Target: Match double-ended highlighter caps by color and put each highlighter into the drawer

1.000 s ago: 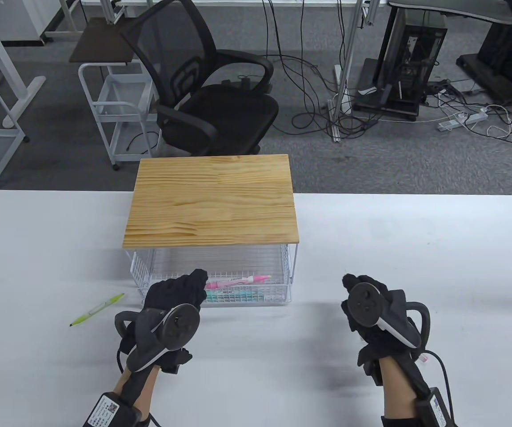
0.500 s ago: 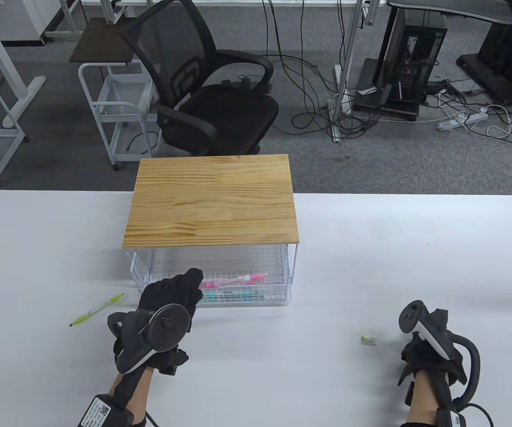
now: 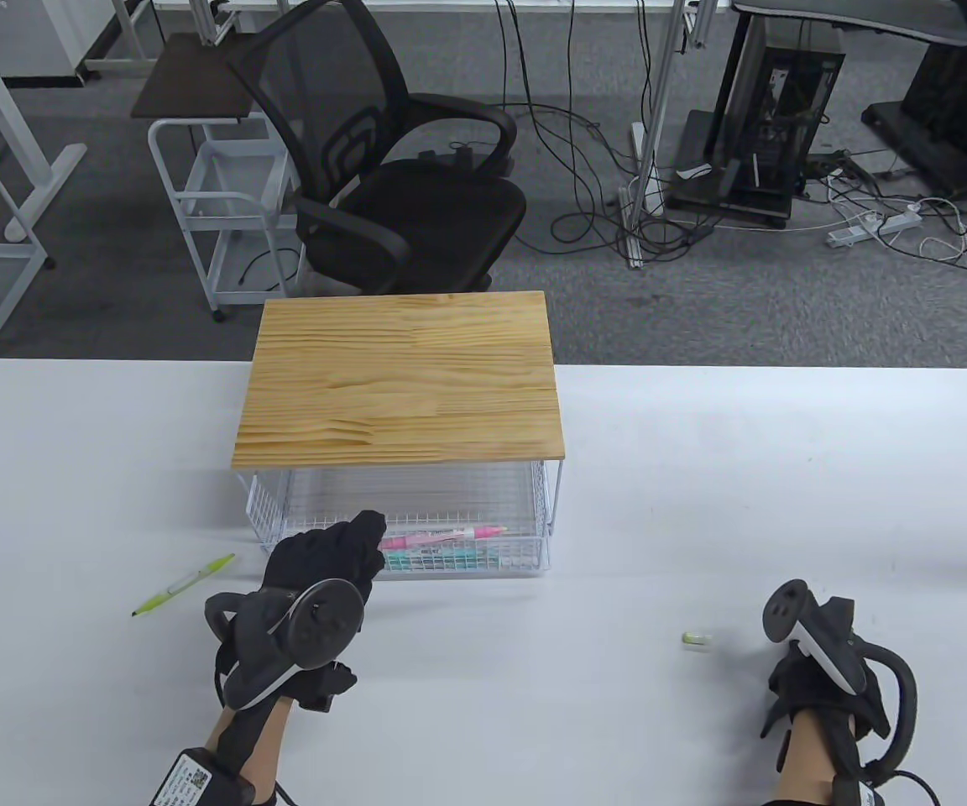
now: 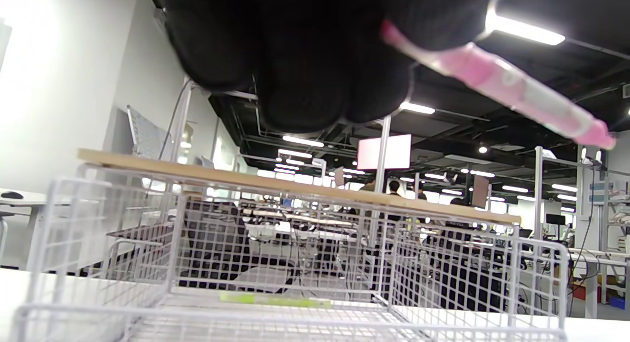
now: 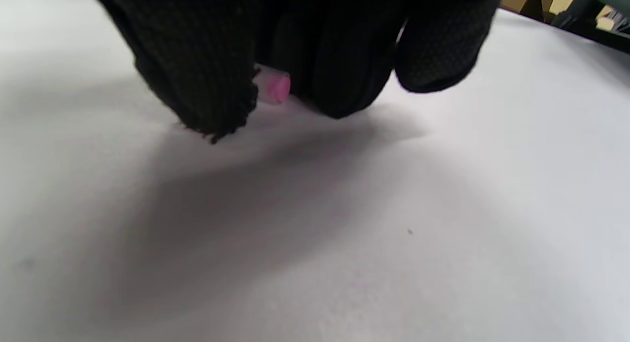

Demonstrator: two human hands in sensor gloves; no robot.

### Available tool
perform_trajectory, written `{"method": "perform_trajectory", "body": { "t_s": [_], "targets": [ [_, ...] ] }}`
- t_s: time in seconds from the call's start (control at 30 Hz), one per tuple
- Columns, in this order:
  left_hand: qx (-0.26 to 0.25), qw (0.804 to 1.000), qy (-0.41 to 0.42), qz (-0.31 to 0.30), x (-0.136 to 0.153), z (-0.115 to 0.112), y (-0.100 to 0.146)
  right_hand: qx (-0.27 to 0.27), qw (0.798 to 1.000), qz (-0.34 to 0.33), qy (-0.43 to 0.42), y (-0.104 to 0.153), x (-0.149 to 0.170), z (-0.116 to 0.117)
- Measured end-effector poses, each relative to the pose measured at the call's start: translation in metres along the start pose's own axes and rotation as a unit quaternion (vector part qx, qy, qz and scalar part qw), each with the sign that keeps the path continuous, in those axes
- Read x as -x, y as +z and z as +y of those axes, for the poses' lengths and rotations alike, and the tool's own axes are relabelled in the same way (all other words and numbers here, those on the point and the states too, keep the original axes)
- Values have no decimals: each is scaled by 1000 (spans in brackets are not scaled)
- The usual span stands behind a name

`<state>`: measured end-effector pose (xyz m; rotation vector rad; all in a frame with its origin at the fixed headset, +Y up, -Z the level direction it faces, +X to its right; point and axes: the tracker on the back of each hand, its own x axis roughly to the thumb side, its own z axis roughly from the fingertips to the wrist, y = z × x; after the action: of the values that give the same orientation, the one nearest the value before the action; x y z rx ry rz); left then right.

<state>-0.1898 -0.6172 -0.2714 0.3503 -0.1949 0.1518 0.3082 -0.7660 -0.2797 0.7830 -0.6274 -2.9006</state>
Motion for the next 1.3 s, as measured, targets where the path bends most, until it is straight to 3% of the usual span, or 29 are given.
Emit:
{"method": "perform_trajectory", "body": {
  "t_s": [0.33, 0.57, 0.7, 0.87, 1.07, 1.3],
  "targets": [
    [4, 1000, -18, -9, -6, -4, 2, 0, 1000, -5, 23, 0, -8, 3],
    [8, 1000, -26, -7, -7, -7, 1, -44, 998, -15, 32, -1, -13, 5],
    [11, 999, -31, -7, -8, -9, 1, -25, 999, -34, -5, -1, -12, -1],
    [12, 999, -33, -9, -9, -10, 0, 62, 994, -84, -45, 10, -22, -26],
    [10, 999, -32, -10, -9, -10, 0, 176, 962, -176, -116, 36, -47, -64],
    [13, 999, -33, -7, -7, -12, 0, 236, 899, -314, -192, 66, -84, -94]
  ]
}}
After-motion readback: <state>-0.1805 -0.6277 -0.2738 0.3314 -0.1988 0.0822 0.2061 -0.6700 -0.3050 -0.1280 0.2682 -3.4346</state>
